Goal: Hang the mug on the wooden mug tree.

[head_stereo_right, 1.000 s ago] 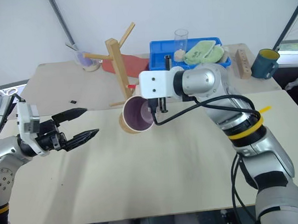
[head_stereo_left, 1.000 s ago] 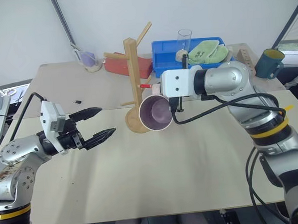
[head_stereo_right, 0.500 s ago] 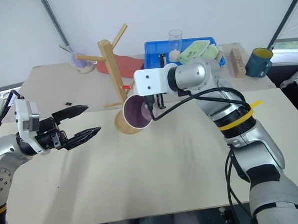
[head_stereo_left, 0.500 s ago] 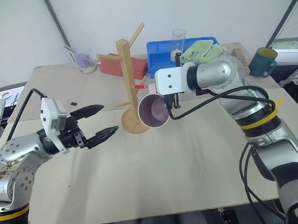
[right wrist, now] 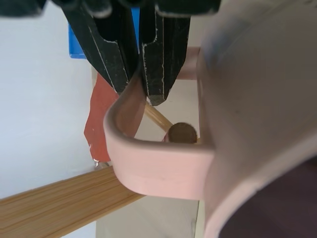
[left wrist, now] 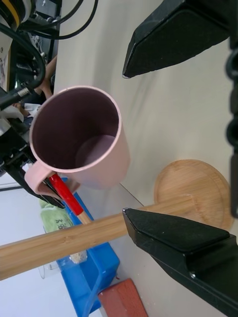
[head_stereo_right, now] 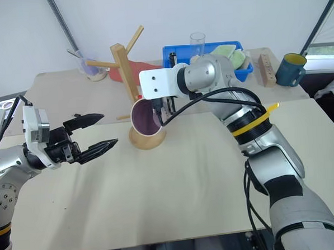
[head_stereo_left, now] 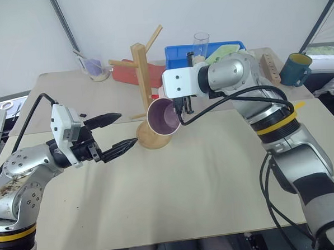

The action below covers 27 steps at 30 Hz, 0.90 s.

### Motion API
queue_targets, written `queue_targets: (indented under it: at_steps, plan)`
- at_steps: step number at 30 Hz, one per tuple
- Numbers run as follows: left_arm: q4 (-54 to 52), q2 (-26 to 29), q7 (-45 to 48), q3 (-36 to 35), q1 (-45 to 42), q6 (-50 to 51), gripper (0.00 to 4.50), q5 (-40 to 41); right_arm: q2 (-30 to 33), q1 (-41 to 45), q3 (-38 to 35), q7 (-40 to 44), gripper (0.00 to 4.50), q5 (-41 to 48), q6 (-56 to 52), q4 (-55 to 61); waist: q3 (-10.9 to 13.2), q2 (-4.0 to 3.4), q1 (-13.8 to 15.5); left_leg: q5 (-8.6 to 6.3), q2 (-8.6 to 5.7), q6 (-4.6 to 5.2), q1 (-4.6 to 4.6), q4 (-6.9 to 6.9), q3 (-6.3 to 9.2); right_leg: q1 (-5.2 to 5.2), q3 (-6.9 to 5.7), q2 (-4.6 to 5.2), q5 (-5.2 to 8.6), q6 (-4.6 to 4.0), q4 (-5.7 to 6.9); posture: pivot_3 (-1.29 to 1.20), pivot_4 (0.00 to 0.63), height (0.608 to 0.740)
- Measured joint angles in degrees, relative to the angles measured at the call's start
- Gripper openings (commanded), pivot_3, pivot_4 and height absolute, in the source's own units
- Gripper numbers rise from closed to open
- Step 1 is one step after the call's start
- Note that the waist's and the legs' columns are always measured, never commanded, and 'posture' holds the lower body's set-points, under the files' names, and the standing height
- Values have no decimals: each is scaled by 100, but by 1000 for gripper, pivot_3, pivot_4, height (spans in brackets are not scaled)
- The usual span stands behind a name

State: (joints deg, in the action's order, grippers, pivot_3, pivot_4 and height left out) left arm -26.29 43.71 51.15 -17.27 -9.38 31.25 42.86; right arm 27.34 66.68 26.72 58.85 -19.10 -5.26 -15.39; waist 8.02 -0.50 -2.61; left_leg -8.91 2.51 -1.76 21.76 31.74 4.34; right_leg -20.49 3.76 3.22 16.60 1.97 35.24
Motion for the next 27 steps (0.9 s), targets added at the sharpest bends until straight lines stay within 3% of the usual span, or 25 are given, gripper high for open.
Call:
queue_targets:
  at_steps: [9, 17, 22, 27]
  plan:
    - [10, 0, -14, 31, -26, 0, 4500, 1, -27, -5, -85, 77, 3454, 52, 109, 28, 0, 0, -1, 1, 0, 1, -1, -1, 0, -3, 2, -2, -1, 0, 7, 0, 150, 740]
    - [149, 369, -141, 141, -146, 100, 4500, -332, 753, -258, -1008, 955, 3454, 1250, -315, 1021, 1, 2, 44, -3, 0, -4, 0, 1, -1, 7, 2, 0, 1, -2, -2, 0, 150, 740]
    - [314, 735, -347, 236, -252, 157, 4500, -851, 1340, -929, -1787, 1602, 3454, 2515, -1282, 1706, 2, 2, 23, -4, 0, -6, 1, 1, -6, 8, 3, 3, 1, -3, -7, 0, 150, 740]
    - [532, 886, -167, 135, -320, 152, 4500, -904, 1526, -1499, -2604, 1462, 3454, 3626, -2465, 2472, 2, -2, -6, -3, 5, -5, 0, -5, -9, 7, 5, 0, 0, -4, 3, 0, 150, 740]
